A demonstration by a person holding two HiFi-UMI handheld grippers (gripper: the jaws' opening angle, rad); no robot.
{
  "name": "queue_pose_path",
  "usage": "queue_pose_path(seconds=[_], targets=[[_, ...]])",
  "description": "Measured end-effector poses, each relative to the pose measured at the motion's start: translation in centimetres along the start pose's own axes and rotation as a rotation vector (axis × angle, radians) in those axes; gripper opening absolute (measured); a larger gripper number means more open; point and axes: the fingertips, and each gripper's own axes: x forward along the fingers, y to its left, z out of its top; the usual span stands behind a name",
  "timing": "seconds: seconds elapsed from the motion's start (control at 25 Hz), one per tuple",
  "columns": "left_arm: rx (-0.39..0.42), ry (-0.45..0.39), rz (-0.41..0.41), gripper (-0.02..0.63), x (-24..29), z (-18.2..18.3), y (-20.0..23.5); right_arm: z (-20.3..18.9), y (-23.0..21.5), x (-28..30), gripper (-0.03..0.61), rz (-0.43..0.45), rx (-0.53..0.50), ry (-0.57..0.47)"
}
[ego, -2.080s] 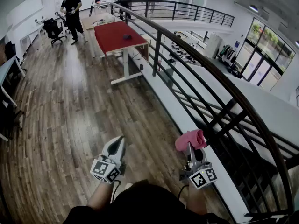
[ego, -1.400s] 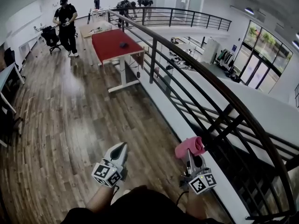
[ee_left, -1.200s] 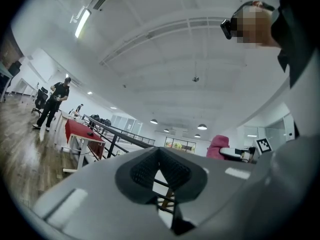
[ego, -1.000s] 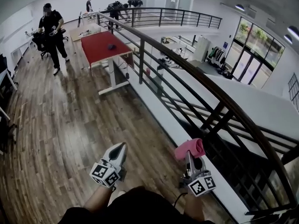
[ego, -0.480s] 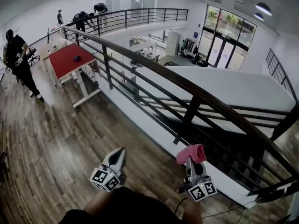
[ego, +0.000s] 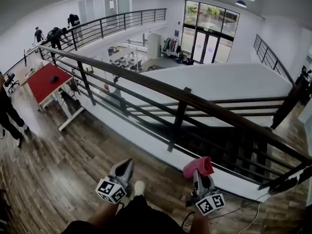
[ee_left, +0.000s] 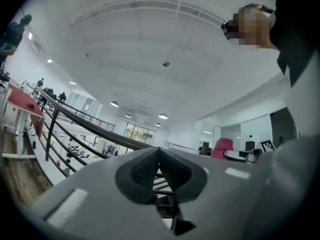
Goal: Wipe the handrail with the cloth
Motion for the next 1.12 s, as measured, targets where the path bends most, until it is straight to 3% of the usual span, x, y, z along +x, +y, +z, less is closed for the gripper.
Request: queue_pose_path(seconds=[0.32,0.64,0.88,1.12], targets=[[0.017,-0.004,-0.14,0.0,7.8,-0.1,1.3,1.7,-2.9,2.6,0.04,-0.104,-0.053,-0.048],[0.008,-0.004,-0.258,0.0,15.8,1.7,4.0,4.1,-2.9,9.7,0.041,-0.115,-0.135,-0.036],[-0.024,0.03,-0.322,0.0,19.7,0.6,5.7,4.4,-4.4,13.0,0.041,-0.183,-0.174,-0.021],[0.0,0.052,-0.371,0.0,22.3,0.0,6.8,4.5,-5.7,15.5,0.041,-0.242,-0.161,-0.039]])
